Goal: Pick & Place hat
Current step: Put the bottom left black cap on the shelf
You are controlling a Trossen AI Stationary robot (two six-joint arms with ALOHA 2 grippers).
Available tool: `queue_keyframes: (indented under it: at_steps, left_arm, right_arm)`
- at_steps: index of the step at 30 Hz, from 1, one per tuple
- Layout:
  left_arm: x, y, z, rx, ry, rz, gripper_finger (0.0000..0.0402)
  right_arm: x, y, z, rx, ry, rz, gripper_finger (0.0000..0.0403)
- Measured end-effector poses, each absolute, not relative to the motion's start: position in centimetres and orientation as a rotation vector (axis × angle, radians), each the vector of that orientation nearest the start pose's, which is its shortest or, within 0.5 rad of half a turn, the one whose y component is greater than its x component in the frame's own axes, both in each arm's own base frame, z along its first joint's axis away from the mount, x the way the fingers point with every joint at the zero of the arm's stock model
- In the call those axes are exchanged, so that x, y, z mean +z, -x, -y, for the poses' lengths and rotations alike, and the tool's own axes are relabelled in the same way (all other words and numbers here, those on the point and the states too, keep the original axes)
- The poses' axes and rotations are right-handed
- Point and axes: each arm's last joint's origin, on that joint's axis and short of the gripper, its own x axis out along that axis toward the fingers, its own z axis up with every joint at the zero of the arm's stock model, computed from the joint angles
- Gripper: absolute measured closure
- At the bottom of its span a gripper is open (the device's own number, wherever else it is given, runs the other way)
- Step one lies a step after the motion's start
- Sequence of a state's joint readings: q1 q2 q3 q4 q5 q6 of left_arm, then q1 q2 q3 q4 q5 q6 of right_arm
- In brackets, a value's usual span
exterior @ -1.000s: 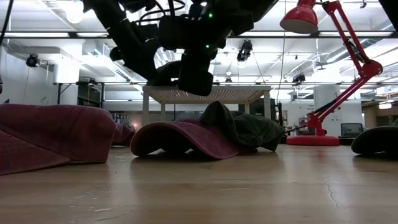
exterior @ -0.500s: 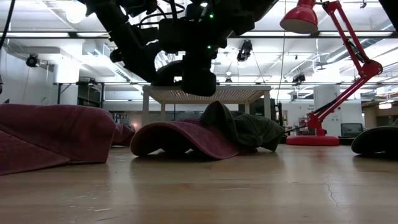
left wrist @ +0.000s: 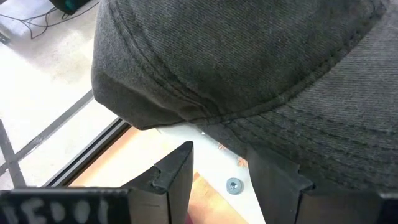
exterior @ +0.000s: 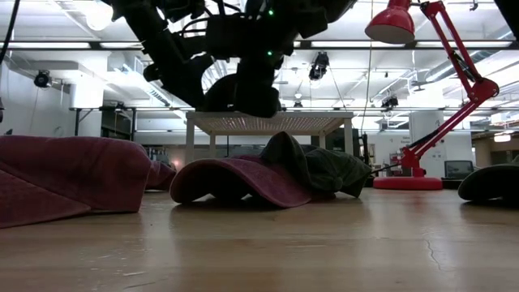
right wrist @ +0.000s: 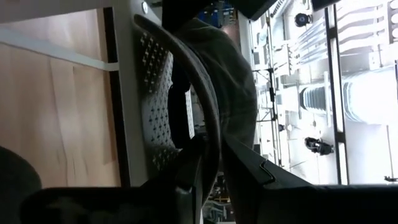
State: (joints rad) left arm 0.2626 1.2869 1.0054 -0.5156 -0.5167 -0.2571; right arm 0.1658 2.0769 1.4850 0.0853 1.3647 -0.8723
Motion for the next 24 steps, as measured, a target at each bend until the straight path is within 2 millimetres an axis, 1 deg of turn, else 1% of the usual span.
queue_keyframes:
  at_steps: [16,24]
  left_arm:
    - [28.0,-25.02,-8.21,0.835,0.127,-0.709,0.0239]
    - [28.0,-25.02,-8.22,0.836,0.127,-0.709,0.0239]
  right_arm:
    - [21.35,-44.85,-4.63,-0.975,1.045,-0.84,0.035]
    - [21.41,-44.79,-4.94,-0.982,1.024,-0.821,0.0319]
